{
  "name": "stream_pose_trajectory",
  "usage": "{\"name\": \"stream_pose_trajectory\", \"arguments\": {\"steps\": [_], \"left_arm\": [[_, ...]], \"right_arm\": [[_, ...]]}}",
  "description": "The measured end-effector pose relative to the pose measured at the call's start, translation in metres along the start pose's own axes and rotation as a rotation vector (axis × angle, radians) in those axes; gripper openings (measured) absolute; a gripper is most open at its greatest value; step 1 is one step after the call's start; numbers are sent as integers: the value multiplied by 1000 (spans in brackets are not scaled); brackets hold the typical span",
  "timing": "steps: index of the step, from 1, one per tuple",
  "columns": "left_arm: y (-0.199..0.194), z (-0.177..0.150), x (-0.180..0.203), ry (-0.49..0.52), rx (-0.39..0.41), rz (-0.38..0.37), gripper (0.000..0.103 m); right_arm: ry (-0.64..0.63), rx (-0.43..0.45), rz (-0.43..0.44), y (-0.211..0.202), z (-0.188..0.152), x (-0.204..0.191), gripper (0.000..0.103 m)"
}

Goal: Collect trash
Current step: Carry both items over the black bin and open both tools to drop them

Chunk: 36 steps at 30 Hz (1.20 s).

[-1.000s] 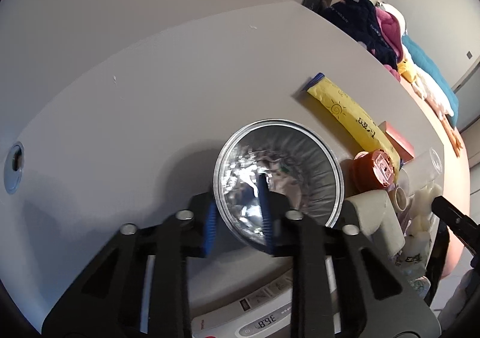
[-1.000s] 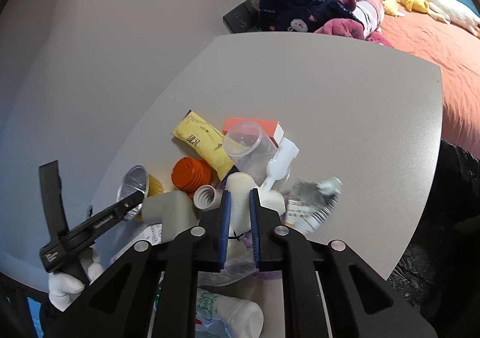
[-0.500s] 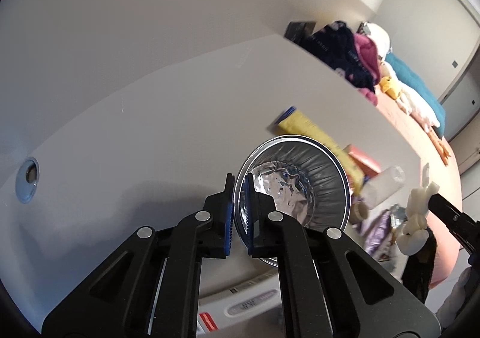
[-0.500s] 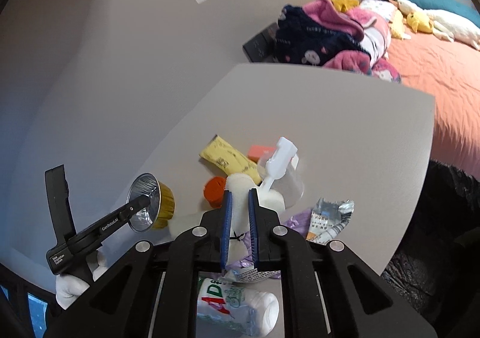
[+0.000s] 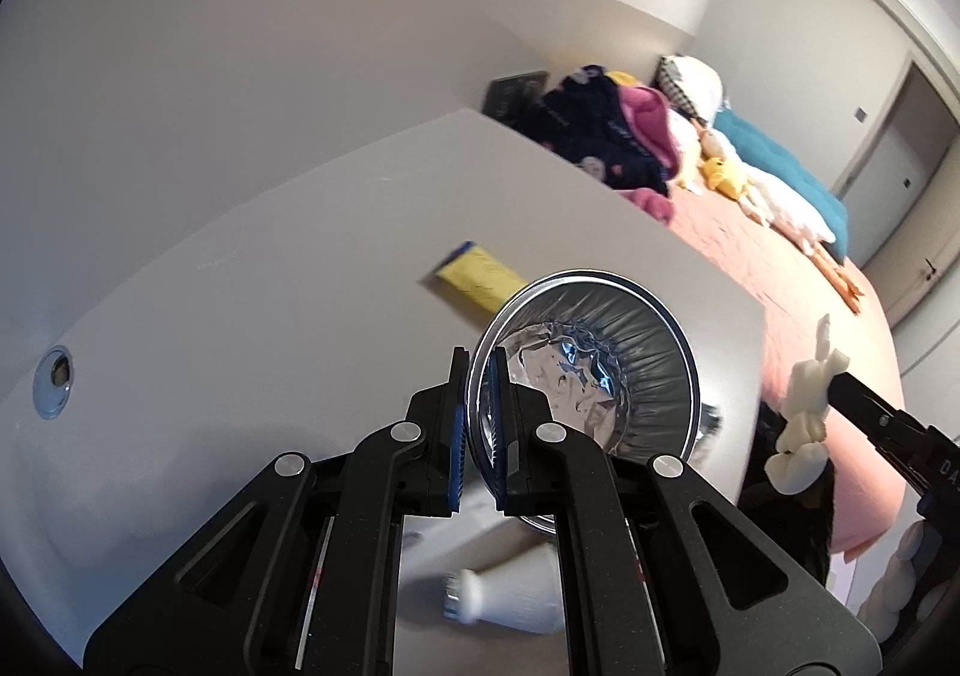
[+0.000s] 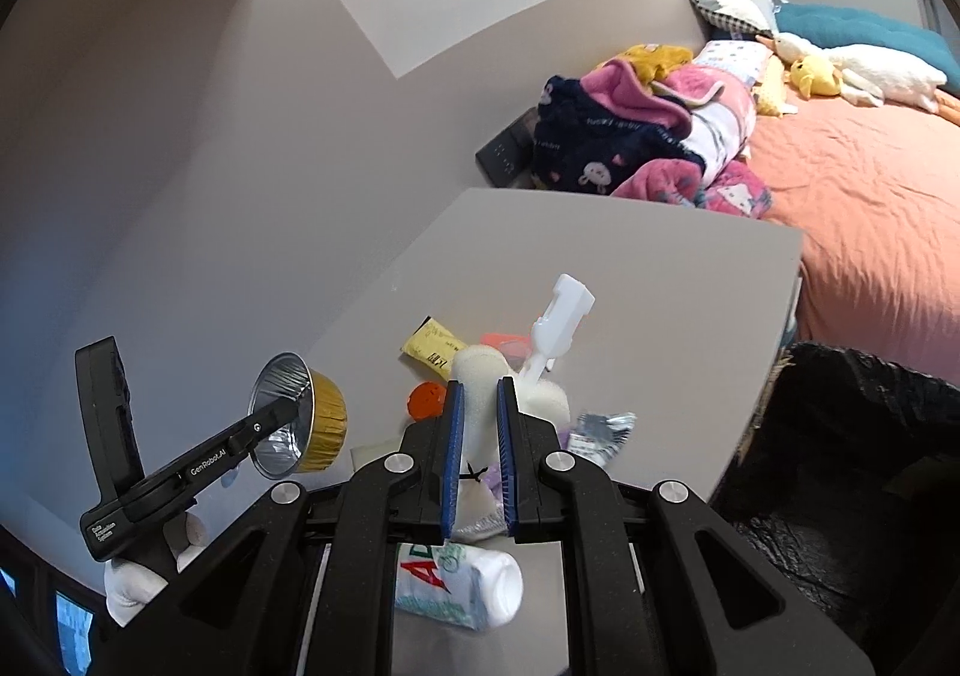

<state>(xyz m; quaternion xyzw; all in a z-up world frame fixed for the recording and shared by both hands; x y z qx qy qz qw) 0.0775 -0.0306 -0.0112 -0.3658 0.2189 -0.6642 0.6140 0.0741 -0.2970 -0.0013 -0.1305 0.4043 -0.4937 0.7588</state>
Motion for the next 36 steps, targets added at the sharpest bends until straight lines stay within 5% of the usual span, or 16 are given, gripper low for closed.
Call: {"name": "stream_pose_trajectory", "arguments": {"steps": [36], "left_arm": [[8, -43, 227, 348, -114, -350, 6]], "right_arm": [[191, 173, -186, -148, -20, 137, 14]]}}
Point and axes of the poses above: each gripper's, at about its wrist camera, not at the fingertips, and y roughly the way its jaws point, x to its right, z to its top, the point moved 2 cm from there along y, roughly the way its jaws point
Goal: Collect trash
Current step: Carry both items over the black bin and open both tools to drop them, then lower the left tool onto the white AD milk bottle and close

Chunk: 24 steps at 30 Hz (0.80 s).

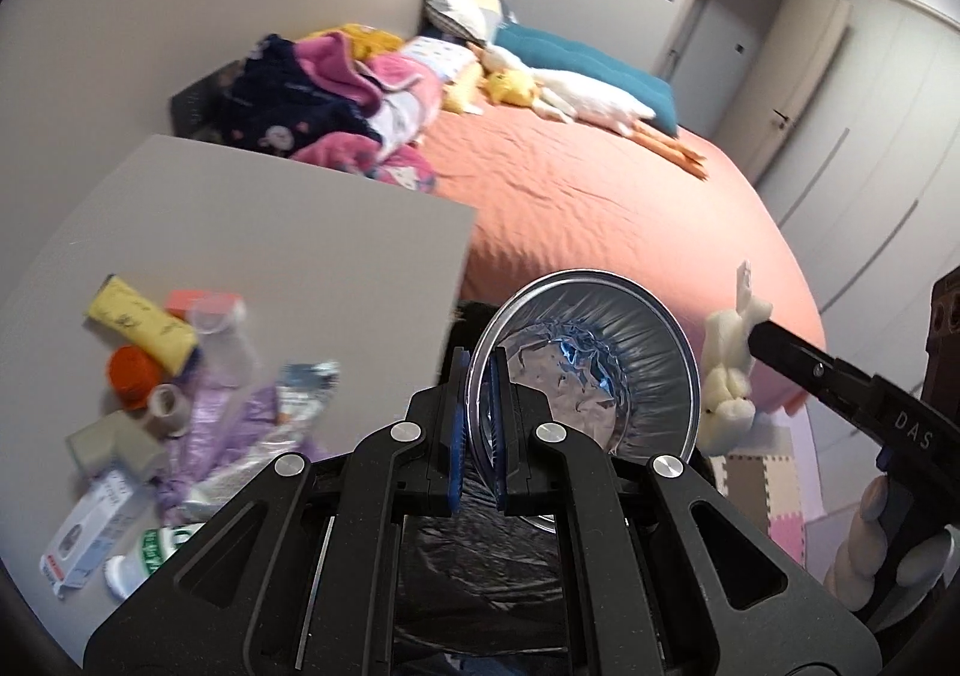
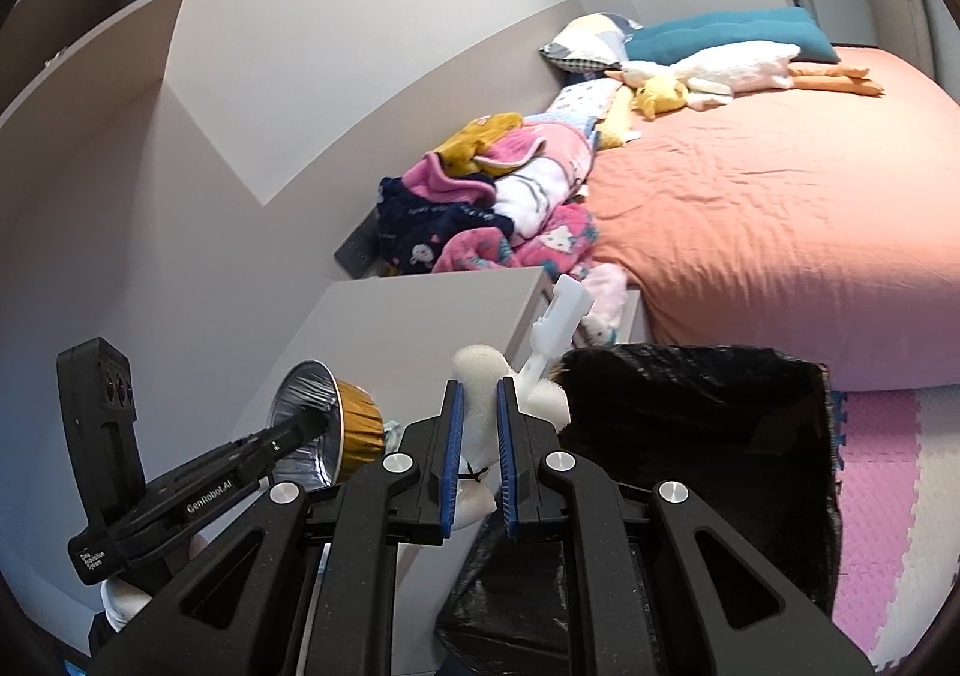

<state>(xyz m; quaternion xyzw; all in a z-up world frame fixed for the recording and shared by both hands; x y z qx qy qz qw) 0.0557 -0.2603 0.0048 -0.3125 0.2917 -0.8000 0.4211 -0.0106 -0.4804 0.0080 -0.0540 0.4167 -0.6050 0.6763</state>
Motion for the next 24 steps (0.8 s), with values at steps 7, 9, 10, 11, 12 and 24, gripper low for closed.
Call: {"name": "stream_pose_trajectory", "arguments": {"steps": [7, 9, 10, 11, 12, 24], "left_arm": [[28, -5, 21, 14, -92, -18, 97], [29, -4, 26, 31, -76, -26, 97], [28, -4, 28, 33, -72, -26, 97], [29, -3, 28, 37, -69, -24, 97], [29, -2, 29, 41, -64, -18, 97], [15, -6, 9, -1, -37, 43, 97]], "right_arm": [[53, 92, -117, -22, 10, 24, 72], [57, 95, -126, -24, 12, 30, 72], [61, 97, -129, -25, 12, 33, 72], [63, 95, -128, -25, 12, 35, 72], [63, 92, -129, -24, 12, 36, 72], [27, 52, -89, -3, 11, 21, 72]]}}
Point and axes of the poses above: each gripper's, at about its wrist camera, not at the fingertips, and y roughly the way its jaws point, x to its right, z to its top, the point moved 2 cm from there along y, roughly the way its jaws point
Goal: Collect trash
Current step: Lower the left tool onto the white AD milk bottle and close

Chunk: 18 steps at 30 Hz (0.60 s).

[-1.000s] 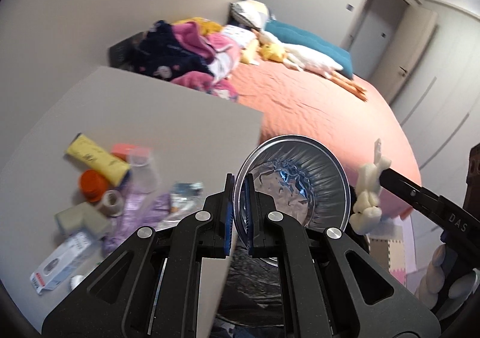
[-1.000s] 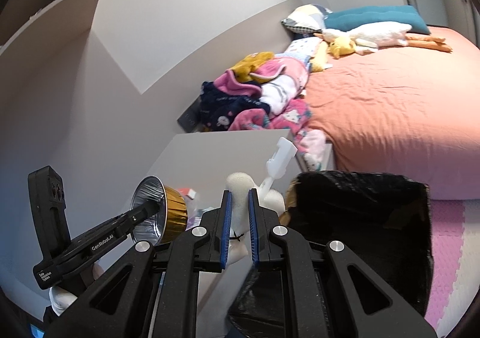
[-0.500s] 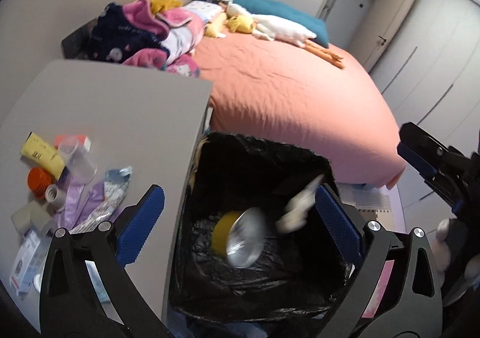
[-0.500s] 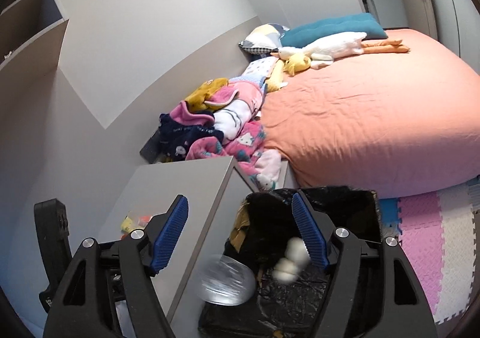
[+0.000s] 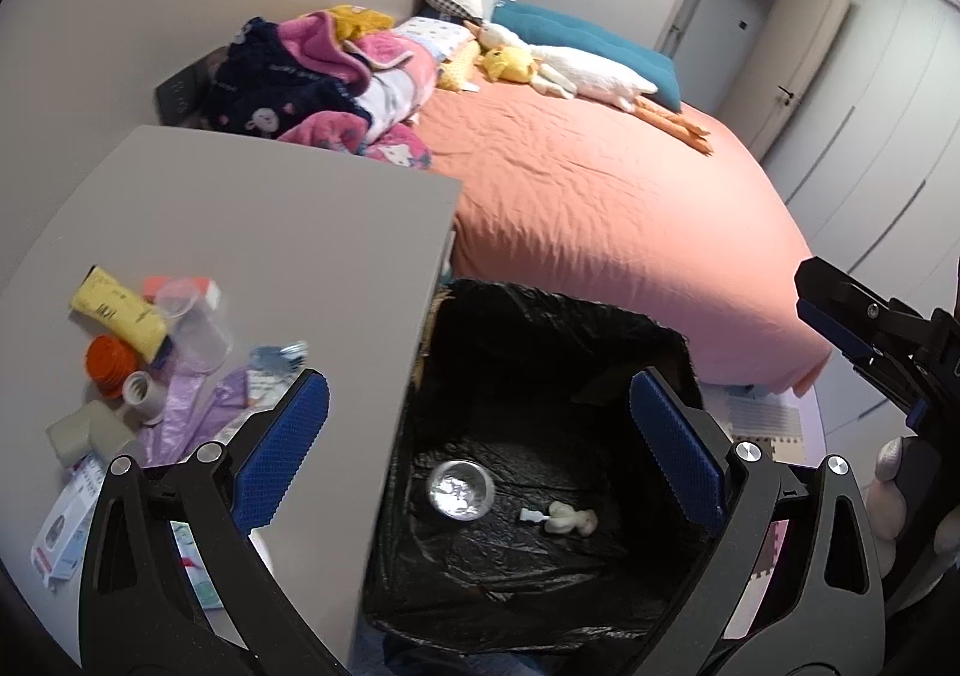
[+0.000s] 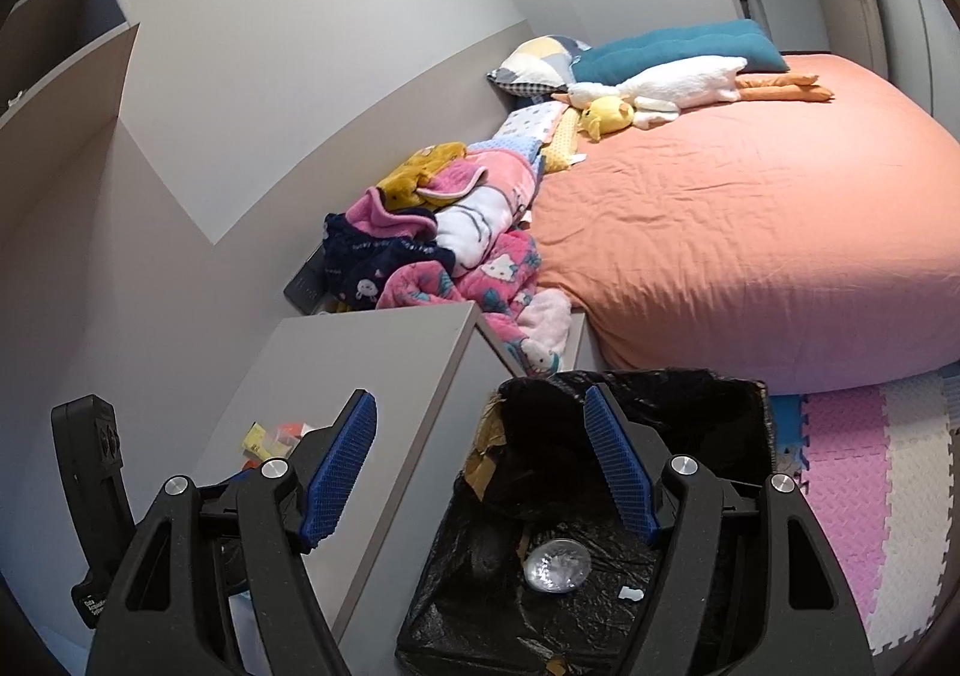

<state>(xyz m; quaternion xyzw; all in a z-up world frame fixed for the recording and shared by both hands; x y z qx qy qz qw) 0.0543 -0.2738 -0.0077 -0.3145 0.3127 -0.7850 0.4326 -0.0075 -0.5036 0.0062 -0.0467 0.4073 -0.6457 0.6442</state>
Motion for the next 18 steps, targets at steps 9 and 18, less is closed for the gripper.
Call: {"name": "stream_pose_trajectory", "arguments": {"steps": [9, 18], "left_arm": [[-21, -15, -38, -115, 30, 82, 97], [-36, -40, -77, -271, 30, 210, 97]], "right_arm": [[-74, -62, 66, 21, -9, -30, 73], [-176, -157, 171, 45, -27, -65, 72]]}}
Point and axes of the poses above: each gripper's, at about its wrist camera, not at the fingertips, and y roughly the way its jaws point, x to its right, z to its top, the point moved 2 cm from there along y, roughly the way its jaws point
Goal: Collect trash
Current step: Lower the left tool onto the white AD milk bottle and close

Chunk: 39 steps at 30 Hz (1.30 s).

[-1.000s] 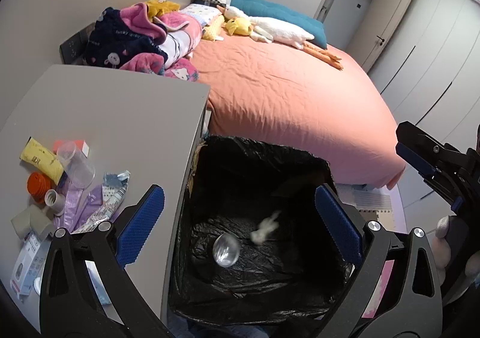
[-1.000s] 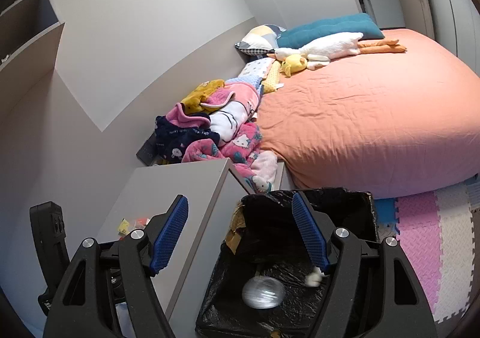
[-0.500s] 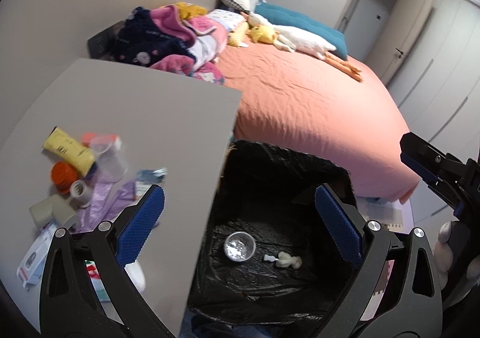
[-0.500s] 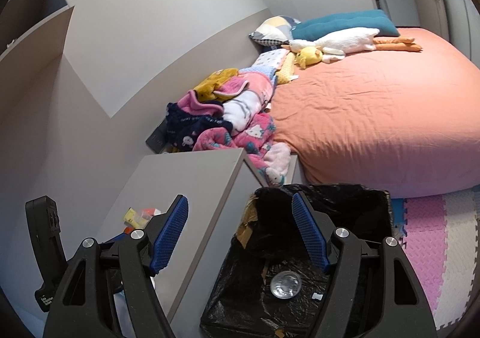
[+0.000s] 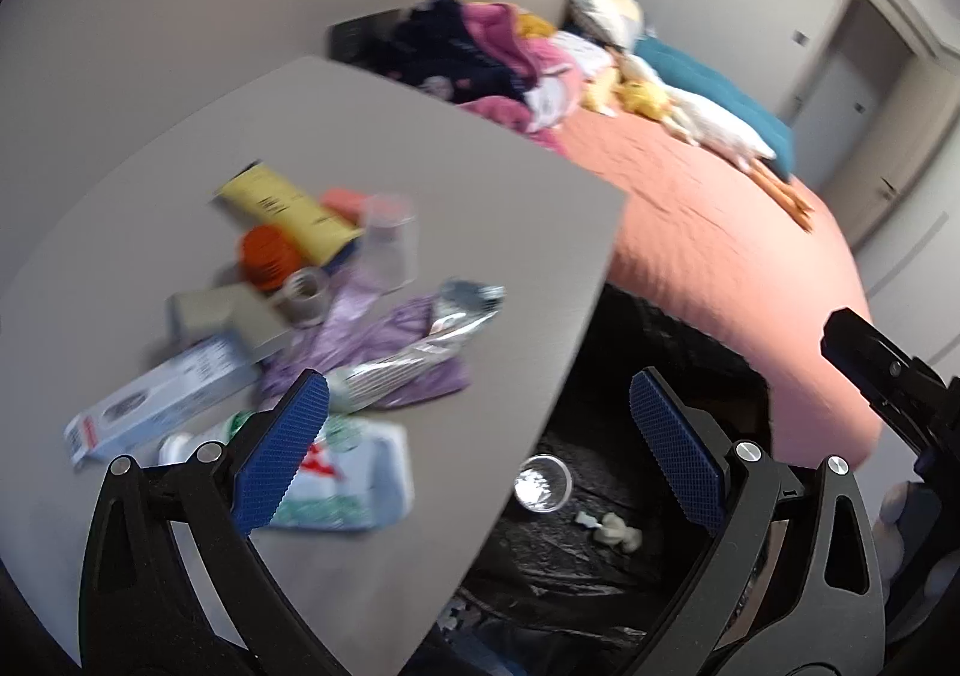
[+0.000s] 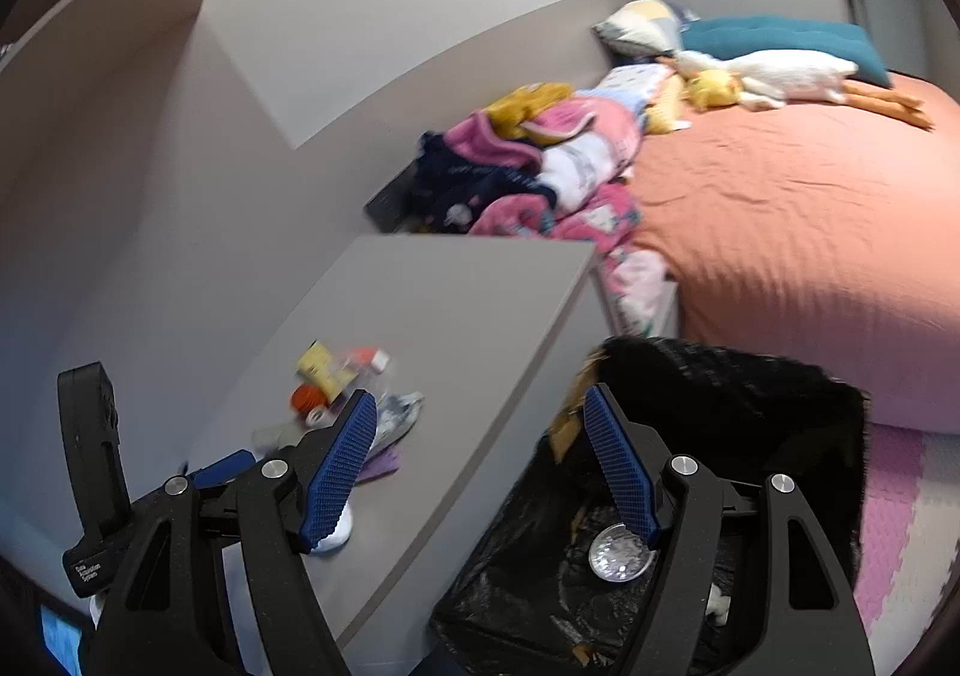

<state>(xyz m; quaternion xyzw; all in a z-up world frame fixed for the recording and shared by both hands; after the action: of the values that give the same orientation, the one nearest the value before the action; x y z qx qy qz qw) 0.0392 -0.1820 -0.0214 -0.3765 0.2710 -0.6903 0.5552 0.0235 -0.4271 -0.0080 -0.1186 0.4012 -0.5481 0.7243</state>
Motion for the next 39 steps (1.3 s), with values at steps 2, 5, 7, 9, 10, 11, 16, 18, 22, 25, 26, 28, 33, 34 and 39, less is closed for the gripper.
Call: {"name": "stream_pose_trajectory", "arguments": {"steps": [2, 5, 7, 9, 10, 11, 16, 18, 22, 25, 26, 28, 33, 34, 39], "left_arm": [[-2, -4, -11, -38, -1, 36, 97], [-3, -10, -26, -92, -12, 83, 97], [-3, -15, -36, -130, -19, 111, 97], [-2, -19, -47, -179, -32, 146, 97], [-2, -22, -50, -197, -35, 156, 97], [-2, -25, -55, -222, -40, 169, 97], [4, -35, -77, -345, -73, 215, 97], [7, -38, -85, -388, -89, 230, 97], [15, -42, -91, -438, -115, 242, 96], [22, -45, -95, -470, -136, 239, 94], [25, -45, -97, -484, -143, 236, 93], [30, -45, -99, -511, -153, 223, 92], [36, -45, -103, -556, -148, 204, 91], [37, -45, -104, -561, -142, 204, 91], [39, -48, -110, -617, -127, 180, 87]], "right_arm": [[-9, -19, 19, 7, -1, -5, 72], [-31, -42, 40, 16, -4, -13, 72], [-45, -55, 55, 22, -6, -18, 72], [-62, -64, 70, 27, -7, -24, 72], [-69, -68, 77, 29, -8, -27, 72], [-79, -72, 84, 31, -8, -30, 72], [-109, -91, 109, 40, -12, -38, 72], [-117, -102, 117, 45, -13, -40, 73], [-120, -121, 123, 55, -15, -42, 72], [-117, -136, 124, 63, -18, -43, 72], [-117, -139, 123, 65, -18, -43, 73], [-119, -148, 121, 70, -19, -43, 72], [-120, -170, 116, 82, -22, -43, 72], [-121, -174, 115, 84, -22, -43, 72], [-115, -205, 119, 99, -25, -46, 72]]}}
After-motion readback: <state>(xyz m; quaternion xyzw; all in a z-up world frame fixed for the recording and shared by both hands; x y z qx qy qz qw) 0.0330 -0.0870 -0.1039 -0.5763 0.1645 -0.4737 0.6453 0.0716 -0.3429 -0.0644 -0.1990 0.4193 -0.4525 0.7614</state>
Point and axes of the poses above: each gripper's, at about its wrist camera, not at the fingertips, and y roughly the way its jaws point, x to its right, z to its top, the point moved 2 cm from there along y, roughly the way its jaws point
